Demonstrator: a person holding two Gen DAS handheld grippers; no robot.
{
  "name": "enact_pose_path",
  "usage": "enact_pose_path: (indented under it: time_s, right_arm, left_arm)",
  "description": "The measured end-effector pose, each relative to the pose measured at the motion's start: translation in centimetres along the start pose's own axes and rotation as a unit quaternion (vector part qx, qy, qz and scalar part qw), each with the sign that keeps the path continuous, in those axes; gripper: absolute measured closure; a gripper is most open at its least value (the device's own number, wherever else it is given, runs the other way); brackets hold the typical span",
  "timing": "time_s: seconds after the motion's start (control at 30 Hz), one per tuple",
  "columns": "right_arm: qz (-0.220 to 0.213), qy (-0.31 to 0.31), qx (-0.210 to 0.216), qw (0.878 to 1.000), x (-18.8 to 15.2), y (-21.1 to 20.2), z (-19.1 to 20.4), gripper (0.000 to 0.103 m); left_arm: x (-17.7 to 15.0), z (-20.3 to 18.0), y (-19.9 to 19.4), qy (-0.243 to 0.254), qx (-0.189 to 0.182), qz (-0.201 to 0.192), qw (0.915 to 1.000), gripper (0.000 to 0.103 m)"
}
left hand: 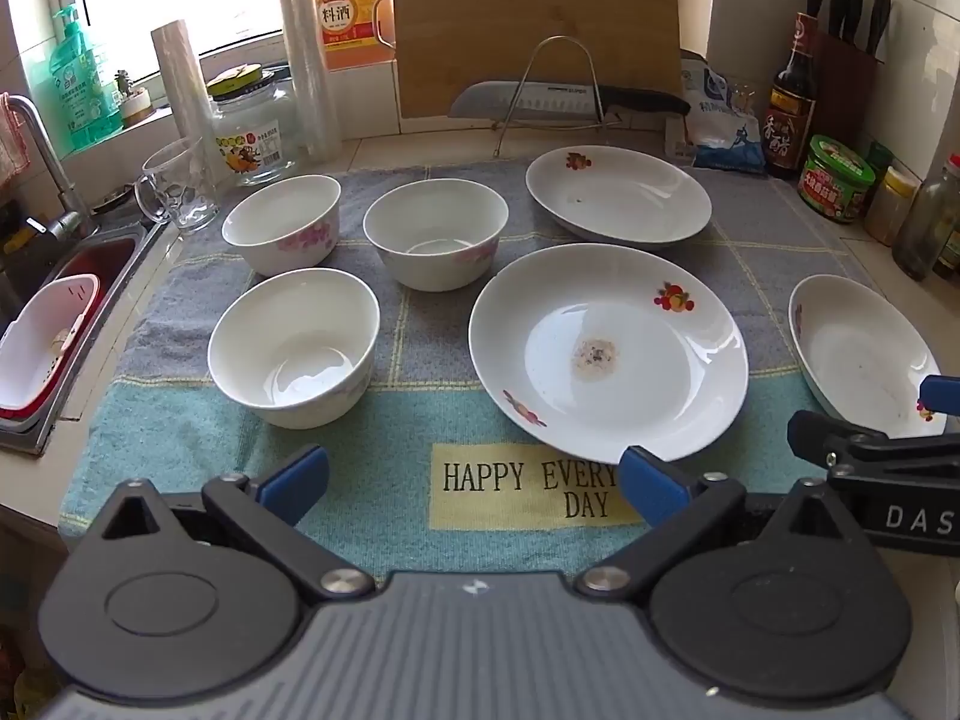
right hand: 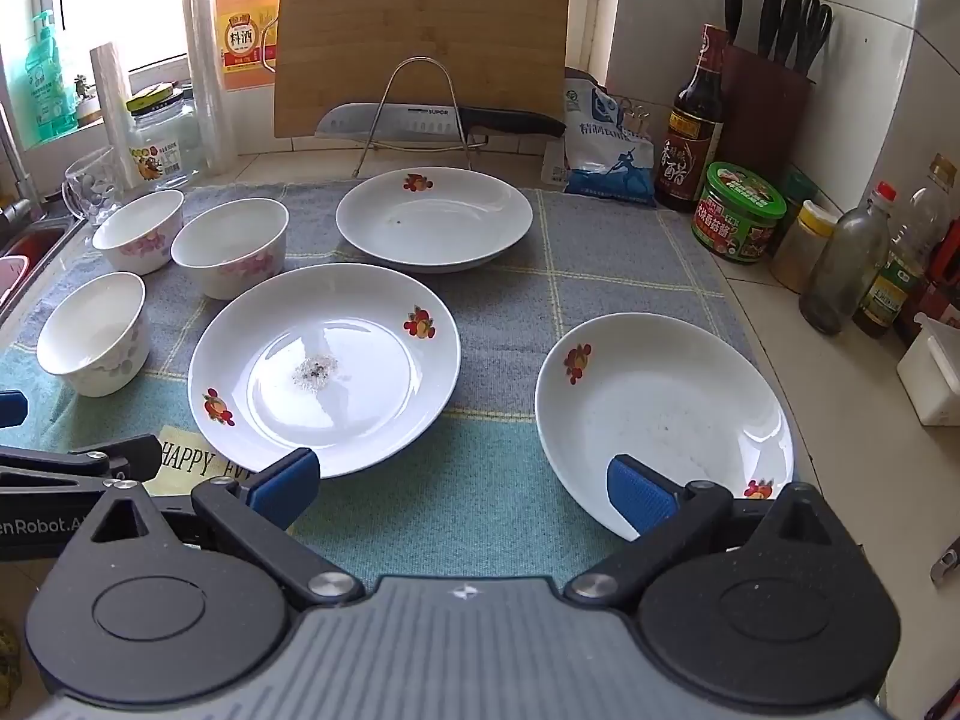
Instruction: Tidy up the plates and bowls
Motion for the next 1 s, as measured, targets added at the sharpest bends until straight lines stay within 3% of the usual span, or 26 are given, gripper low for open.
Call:
enact_pose_path:
  time_s: [1.0]
  right_arm:
    - [-0.002, -0.002, -0.003, 1.000, 0.20, 0.13, 0.28, 0.000]
  left_arm:
    - [0.31, 0.07, 0.03, 0.001, -0.001, 0.000, 1.0000, 0.001]
Point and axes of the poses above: each gripper's, at about its wrist camera, not at the fingertips, and y roughly the way its jaws point, z to its left, x to its top, the point moved 8 cm from there along y, roughly the way its jaws point, and after that the axes turned 6 degrees about y, right-handed, at the moved point
